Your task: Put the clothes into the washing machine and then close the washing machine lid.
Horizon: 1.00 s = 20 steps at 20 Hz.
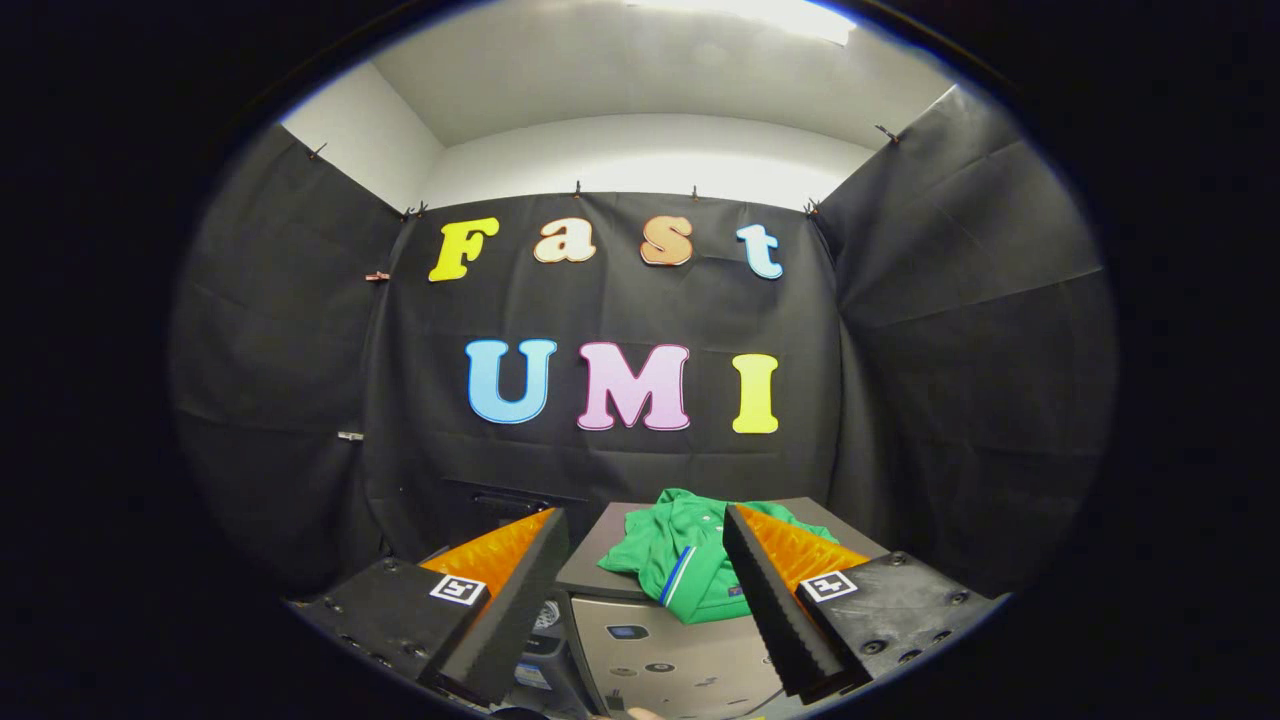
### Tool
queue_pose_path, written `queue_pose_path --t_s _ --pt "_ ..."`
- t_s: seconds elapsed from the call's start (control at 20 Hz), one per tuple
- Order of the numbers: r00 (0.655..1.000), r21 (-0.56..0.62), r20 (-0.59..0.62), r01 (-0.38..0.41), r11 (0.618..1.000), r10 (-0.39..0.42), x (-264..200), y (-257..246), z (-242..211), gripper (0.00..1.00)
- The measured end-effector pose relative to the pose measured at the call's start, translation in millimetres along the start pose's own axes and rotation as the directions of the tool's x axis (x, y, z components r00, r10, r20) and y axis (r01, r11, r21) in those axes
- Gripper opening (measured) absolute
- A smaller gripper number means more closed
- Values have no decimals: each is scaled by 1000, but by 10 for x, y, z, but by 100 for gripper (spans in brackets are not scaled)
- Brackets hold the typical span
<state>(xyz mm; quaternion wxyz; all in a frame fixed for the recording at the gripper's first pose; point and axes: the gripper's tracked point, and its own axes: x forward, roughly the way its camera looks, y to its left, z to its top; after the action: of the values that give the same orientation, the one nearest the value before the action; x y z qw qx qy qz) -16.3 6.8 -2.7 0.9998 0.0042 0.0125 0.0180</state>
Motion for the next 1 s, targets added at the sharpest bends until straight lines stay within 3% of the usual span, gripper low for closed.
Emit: queue_pose_path --t_s 0.45,1.0 --pt "1000 1 1 -15 1000 15 7 -26 31 98" --pt "994 -2 -95 49 999 -49 898 -390 -294 98"
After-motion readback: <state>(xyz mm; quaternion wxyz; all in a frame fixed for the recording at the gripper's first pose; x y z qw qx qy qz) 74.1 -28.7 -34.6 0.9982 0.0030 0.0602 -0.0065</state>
